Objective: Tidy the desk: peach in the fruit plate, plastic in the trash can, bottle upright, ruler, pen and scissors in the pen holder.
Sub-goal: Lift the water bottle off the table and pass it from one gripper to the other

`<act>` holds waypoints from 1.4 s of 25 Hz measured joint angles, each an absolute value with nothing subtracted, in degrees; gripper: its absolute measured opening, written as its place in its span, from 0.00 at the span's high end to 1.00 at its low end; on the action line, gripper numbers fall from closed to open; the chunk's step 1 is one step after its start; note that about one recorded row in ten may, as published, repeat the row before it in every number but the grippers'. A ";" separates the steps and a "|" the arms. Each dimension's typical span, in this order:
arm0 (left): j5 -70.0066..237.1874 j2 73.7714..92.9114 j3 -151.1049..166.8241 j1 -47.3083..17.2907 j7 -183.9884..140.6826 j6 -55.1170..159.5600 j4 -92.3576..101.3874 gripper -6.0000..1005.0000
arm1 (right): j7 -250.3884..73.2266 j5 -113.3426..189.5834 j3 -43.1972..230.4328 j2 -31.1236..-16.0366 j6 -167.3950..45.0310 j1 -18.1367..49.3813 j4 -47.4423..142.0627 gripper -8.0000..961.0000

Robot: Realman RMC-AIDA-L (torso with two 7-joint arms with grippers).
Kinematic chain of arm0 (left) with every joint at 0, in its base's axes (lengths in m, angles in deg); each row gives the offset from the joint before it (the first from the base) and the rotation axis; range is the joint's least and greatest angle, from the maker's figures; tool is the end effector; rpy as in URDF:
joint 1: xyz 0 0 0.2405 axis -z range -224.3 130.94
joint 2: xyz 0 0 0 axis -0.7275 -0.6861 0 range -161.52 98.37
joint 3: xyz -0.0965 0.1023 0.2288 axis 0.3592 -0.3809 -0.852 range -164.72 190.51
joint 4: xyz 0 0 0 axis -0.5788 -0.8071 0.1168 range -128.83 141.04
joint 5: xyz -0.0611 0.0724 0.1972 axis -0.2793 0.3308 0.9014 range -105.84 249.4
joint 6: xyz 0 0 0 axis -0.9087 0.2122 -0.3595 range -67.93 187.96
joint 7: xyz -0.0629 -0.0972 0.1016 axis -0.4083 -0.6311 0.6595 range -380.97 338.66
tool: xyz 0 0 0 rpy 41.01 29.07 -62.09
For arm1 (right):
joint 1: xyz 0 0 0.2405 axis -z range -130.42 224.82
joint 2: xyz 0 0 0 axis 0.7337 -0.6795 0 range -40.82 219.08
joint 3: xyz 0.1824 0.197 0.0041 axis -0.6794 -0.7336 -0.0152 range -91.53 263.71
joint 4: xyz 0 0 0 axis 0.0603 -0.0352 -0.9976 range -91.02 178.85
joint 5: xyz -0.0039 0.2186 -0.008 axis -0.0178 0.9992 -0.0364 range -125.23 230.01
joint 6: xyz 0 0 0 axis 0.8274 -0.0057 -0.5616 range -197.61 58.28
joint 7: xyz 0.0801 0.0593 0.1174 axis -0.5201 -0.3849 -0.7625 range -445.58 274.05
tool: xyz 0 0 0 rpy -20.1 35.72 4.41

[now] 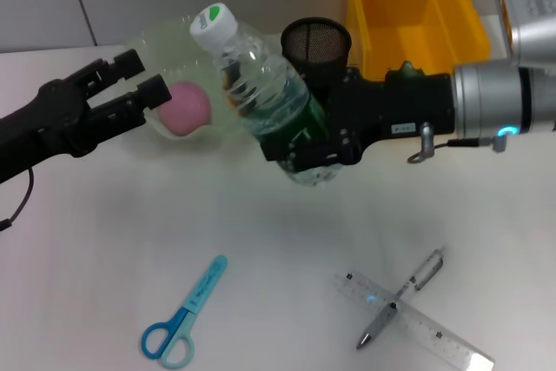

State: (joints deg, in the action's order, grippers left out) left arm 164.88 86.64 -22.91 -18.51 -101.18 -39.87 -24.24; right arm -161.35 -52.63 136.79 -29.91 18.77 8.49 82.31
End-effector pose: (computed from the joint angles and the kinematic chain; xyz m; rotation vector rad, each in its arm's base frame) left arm -0.2514 0.3338 0.0193 -2.4640 -0.6788 -1.3367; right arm 0.1907 0.3799 -0.0279 -2.8562 0.2298 0.7922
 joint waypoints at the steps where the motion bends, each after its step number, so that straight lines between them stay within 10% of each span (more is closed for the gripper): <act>1: 164.61 86.64 -22.92 -18.45 -100.84 -40.15 -23.96 0.16 | -161.35 -52.63 136.79 -29.91 18.77 8.49 82.31 0.20; 35: 163.20 87.01 -23.14 -14.33 -93.43 -43.23 -18.52 0.16 | -155.63 -47.27 139.00 -30.41 19.37 4.93 70.64 0.20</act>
State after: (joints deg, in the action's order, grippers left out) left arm 163.20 87.01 -23.14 -14.33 -93.43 -43.23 -18.52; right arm -155.63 -47.27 139.00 -30.41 19.37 4.93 70.64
